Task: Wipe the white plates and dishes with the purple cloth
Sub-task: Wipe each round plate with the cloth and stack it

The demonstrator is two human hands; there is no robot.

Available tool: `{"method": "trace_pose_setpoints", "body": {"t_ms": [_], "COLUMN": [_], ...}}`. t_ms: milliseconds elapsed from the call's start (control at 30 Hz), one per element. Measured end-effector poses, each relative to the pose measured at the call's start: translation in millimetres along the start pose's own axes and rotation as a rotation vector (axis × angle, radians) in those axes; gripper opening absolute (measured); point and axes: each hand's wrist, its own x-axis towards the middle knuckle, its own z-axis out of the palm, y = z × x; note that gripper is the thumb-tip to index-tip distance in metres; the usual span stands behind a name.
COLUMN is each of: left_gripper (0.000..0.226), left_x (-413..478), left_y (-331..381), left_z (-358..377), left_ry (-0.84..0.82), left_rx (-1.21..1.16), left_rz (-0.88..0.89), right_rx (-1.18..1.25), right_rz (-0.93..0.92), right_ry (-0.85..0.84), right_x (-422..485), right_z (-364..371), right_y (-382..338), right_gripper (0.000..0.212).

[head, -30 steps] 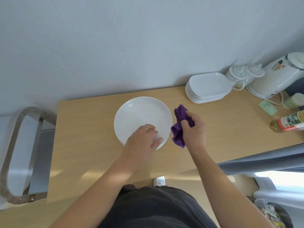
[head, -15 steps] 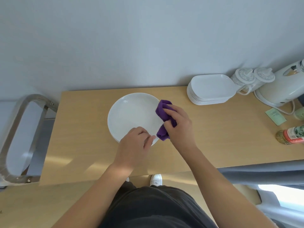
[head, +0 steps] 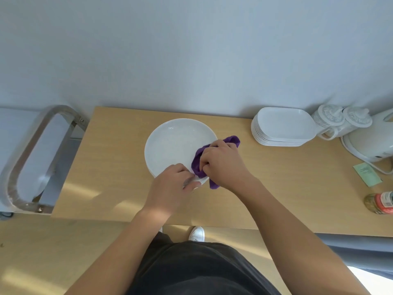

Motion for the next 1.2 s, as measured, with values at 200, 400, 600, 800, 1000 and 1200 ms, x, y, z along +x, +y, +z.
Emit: {"method": "trace_pose_setpoints", "body": {"t_ms": [200,400,600,800,1000,1200], "left_gripper": [0.022,0.019,0.024,0.02,0.043,0.05], "left_x": [1,1,14,41,60,80], "left_y": [1,7,31,42,45,31], "left_z": [-2,-12,-41,-77,-109,-119], "left_ry": [0.002,0.077,0.215,0.26,0.263,0.331], "left_rx": [0.142,0.15,0.004,-0.351,-0.612,-0.85], "left_rz": [0.178,0.225,0.183,-0.028,-0.181,-0.276], "right_rx": [0.927,1.212,1.337,1.239,0.955,0.81], "right_rz": [0.421,0.503,0.513,0.385,0.13,0.134], "right_ry": [0.365,0.662,0.804,0.921,0.956,1.037], "right_x": [-26,-40,-44,-30,20,34], "right_z": [-18,-16,-24,-39,-37,-7], "right_y": [18,17,2,-18,-36,-73], "right_gripper": [0.033,0.035,0.044,0.048,0.048,0.039]}}
